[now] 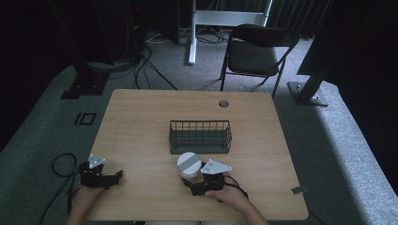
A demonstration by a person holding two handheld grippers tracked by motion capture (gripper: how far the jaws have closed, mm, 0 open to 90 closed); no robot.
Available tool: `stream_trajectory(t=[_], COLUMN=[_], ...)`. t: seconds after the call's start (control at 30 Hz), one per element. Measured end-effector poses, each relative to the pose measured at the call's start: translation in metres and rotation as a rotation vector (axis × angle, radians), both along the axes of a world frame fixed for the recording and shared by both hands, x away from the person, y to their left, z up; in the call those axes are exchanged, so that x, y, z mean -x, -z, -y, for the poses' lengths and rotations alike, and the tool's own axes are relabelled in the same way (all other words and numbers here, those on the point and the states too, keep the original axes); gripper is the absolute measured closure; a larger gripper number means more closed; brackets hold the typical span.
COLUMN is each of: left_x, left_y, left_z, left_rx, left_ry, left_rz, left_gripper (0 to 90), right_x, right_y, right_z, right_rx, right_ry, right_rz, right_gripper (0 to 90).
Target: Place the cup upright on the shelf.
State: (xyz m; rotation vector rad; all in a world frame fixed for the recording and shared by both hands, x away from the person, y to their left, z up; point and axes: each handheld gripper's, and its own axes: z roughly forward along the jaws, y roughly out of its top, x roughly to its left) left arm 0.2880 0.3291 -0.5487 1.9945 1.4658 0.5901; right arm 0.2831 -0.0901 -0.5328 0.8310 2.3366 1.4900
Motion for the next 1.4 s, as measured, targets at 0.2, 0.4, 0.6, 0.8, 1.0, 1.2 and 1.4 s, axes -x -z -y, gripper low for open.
stream_trajectory(t=[0.2, 0.4, 0.6, 0.8, 1.0, 1.2, 1.4], left_x=[0.0, 0.0, 0.0, 0.0, 0.0, 0.0, 0.0], left_y=[0.0, 0.0, 0.0, 0.0, 0.0, 0.0, 0.0], left_z=[0.0, 0.0, 0.0, 0.0, 0.0, 0.0, 0.0], left_rx=[0.0, 0.0, 0.0, 0.0, 0.0, 0.0, 0.0], left_ry=[0.0, 0.0, 0.0, 0.0, 0.0, 0.0, 0.0], left_rz=[0.0, 0.0, 0.0, 0.0, 0.0, 0.0, 0.0], left_gripper=[0.1, 0.1, 0.1, 0.1, 0.1, 0.1, 0.1], right_x=[-0.001, 0.0, 0.001, 0.002, 0.002, 0.002, 0.002], right_y=[0.0, 0.0, 0.002, 0.008, 0.008, 0.007, 0.005], right_z=[-0.004, -0.01, -0.017, -0.021, -0.022, -0.023, -0.023], right_rx=[-0.024, -0.028, -0.014, 0.008, 0.01, 0.035, 0.059], right_ry=[0.03, 0.07, 0.099, 0.119, 0.132, 0.119, 0.1], right_rz=[-0.009, 0.01, 0.025, 0.031, 0.036, 0.064, 0.065], right_gripper=[12.5, 12.2, 11.7, 13.0, 16.5, 18.3, 18.5])
